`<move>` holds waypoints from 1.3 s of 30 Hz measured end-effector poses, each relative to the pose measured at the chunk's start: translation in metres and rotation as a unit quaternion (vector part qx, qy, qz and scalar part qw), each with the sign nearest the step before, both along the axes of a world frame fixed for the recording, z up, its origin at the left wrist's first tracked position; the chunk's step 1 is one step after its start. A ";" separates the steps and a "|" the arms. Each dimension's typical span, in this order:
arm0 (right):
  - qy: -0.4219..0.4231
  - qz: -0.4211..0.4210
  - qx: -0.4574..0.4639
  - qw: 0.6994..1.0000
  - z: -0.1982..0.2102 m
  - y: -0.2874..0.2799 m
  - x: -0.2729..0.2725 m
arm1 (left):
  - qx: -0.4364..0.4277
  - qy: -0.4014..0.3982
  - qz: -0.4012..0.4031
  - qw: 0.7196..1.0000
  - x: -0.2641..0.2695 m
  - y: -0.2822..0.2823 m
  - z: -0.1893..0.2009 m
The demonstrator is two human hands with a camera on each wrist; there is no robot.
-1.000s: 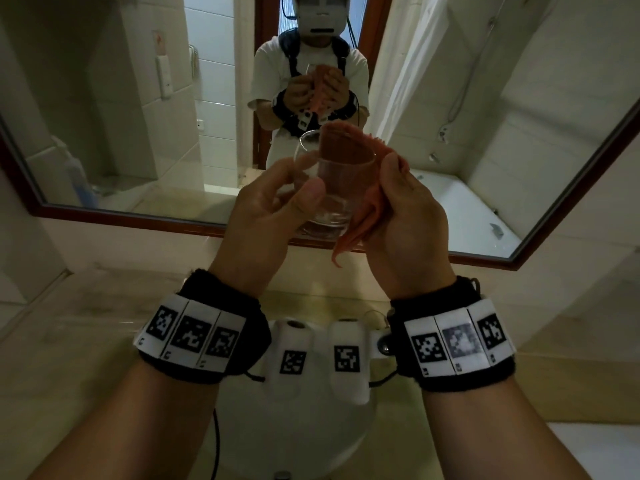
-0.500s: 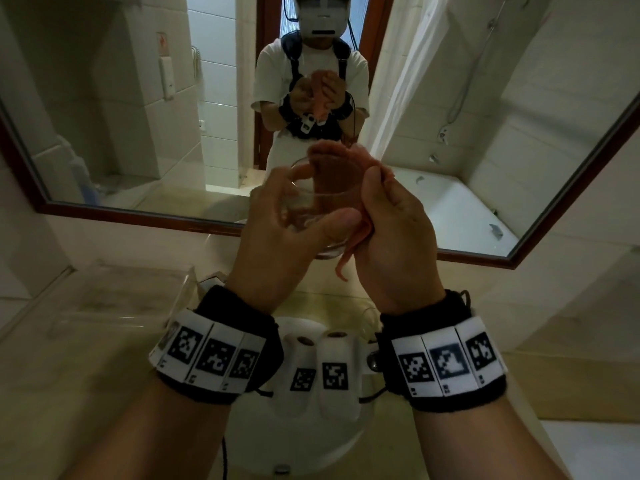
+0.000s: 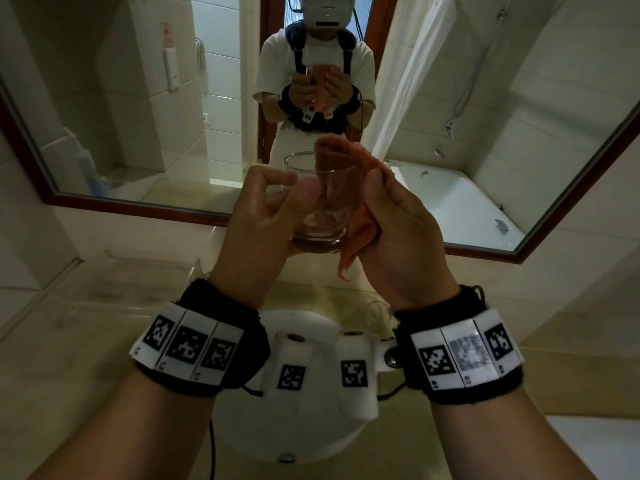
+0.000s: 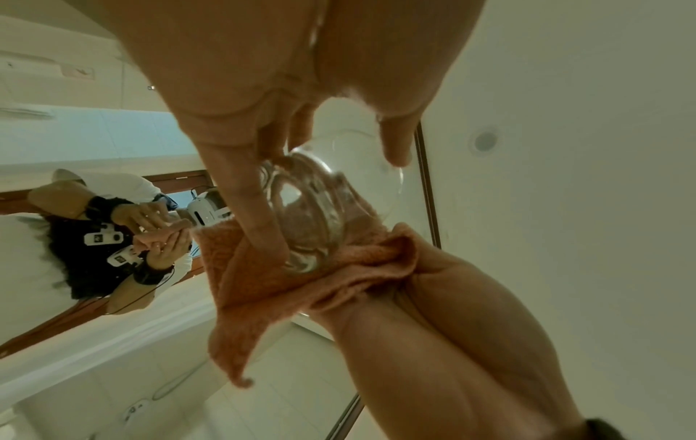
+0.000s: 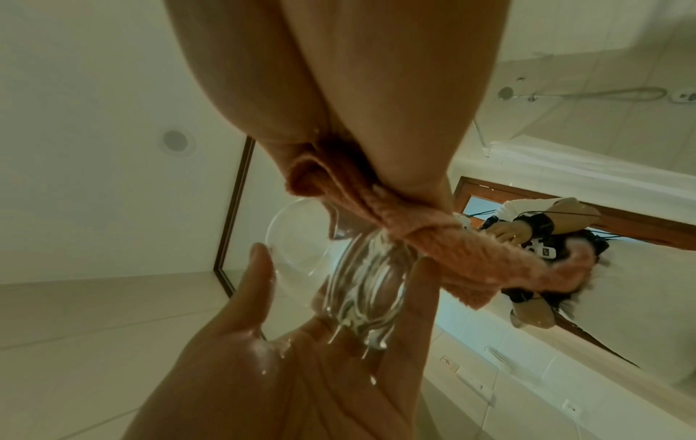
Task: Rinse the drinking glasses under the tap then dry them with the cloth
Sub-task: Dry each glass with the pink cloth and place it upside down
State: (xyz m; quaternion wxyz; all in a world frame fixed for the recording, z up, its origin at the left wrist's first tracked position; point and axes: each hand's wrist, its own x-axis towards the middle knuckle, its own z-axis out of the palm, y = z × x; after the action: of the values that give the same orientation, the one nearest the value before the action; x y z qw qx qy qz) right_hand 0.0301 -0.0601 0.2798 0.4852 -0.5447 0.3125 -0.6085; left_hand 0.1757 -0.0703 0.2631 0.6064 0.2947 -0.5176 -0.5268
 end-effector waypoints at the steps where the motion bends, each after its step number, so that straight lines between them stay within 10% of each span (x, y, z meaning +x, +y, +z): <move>1: 0.000 0.003 -0.004 1.000 0.000 -0.001 0.001 | 0.002 -0.004 0.008 1.000 0.000 0.000 0.000; 39: -0.062 0.000 0.029 0.998 -0.012 -0.032 0.000 | 0.011 -0.049 -0.033 0.998 0.005 -0.026 -0.011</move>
State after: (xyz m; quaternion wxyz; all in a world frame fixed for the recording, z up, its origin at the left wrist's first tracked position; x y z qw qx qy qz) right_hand 0.0301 -0.0919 0.2675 0.5196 -0.4917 0.2995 -0.6314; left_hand 0.1808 -0.0958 0.2521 0.5590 0.3097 -0.5505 -0.5371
